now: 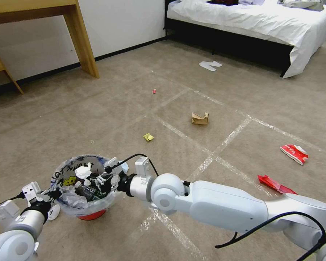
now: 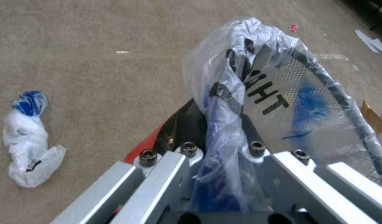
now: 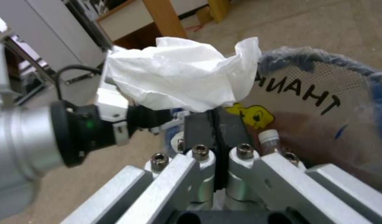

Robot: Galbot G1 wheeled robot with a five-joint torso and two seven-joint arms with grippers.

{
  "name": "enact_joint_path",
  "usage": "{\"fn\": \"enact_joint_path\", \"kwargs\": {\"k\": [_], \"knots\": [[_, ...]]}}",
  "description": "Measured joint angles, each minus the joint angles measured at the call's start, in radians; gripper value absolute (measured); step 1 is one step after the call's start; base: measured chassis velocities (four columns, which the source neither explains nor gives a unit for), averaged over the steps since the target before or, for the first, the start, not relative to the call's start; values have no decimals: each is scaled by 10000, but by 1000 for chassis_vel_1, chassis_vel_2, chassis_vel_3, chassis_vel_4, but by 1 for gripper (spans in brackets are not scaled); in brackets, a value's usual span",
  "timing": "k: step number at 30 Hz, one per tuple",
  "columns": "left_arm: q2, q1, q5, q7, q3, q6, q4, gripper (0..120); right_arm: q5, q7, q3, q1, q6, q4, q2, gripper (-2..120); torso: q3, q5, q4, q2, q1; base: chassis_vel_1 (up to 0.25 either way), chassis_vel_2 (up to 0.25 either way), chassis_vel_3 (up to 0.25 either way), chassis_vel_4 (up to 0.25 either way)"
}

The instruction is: Pick up the trash bin and place the garbage on the floor into it.

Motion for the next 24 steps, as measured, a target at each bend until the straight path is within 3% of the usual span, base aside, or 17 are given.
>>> {"fn": "enact_joint_path", "kwargs": {"k": [7,15,19,21,24], "knots": [[-27,55,0,20,-10,-31,-34,5,-355,100,-153,36,13,-611,360,2,0,0,0,0,0,0,0,0,0],[-25,100,0,30,-31,-41,-73,5,-587,144,-120,73,40,-1026,519,36,0,1,0,0,0,0,0,0,0],[-35,117,-1,40,-31,-42,-76,5,-671,134,-106,87,60,-1098,534,42,0,1,0,0,0,0,0,0,0],[-67,125,6,45,-24,-52,-77,5,-773,107,-72,102,98,-1256,589,59,0,1,0,1,0,0,0,0,0],[-73,127,13,49,-21,-65,-76,5,-807,88,-45,109,116,-1292,600,67,0,1,0,0,0,0,0,0,0]]}}
